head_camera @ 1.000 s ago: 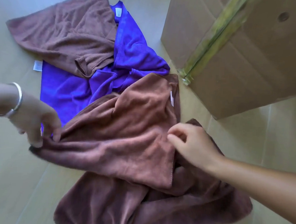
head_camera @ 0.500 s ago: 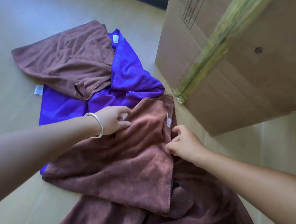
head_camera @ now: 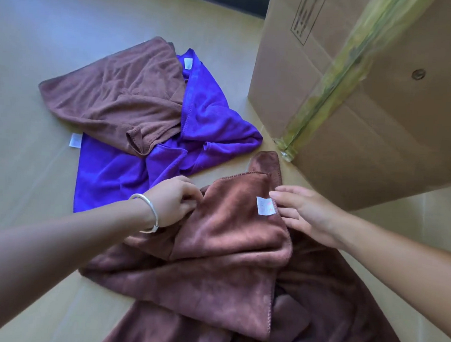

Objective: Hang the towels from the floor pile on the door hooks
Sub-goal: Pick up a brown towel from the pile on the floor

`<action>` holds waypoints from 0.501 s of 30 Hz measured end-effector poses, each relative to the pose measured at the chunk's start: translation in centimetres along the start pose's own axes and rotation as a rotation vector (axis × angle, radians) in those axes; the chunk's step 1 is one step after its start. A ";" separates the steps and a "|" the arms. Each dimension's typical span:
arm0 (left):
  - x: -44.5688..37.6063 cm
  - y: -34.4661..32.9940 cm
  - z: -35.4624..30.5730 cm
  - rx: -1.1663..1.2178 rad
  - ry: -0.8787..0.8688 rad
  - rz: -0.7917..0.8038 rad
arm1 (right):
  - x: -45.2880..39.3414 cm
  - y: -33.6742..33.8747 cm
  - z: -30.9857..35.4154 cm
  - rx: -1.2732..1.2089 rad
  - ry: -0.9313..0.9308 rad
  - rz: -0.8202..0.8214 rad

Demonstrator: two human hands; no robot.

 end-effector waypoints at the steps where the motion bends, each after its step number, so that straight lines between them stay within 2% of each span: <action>1: -0.1 0.2 -0.2 0.015 0.013 0.007 | -0.1 -0.3 0.2 0.021 -0.001 -0.021; 4: 0.0 0.0 -0.3 0.047 0.073 0.024 | -0.5 -1.2 1.2 0.127 0.042 -0.070; 6: 0.3 -0.4 -0.2 0.033 0.111 0.062 | -0.3 -2.1 2.0 0.174 0.096 -0.033; 10: 1.1 -0.5 0.9 -0.160 0.120 0.125 | 0.6 -1.5 2.5 0.165 0.144 0.002; 13: 2.1 -0.3 1.5 -0.127 0.080 0.001 | 1.0 0.9 1.1 0.141 0.133 -0.089; 15: 2.7 0.1 1.7 -0.107 0.050 -0.097 | 1.0 2.6 -0.1 0.232 0.117 -0.157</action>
Point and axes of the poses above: each hand's wrist, its own x-axis away from the middle knuckle, its own y-axis out of the back of the hand, z = x × y, the point moved 6 cm from there along -x, towards the middle knuckle, and after that the axes turned 1 degree about z, right-handed, at the moved point
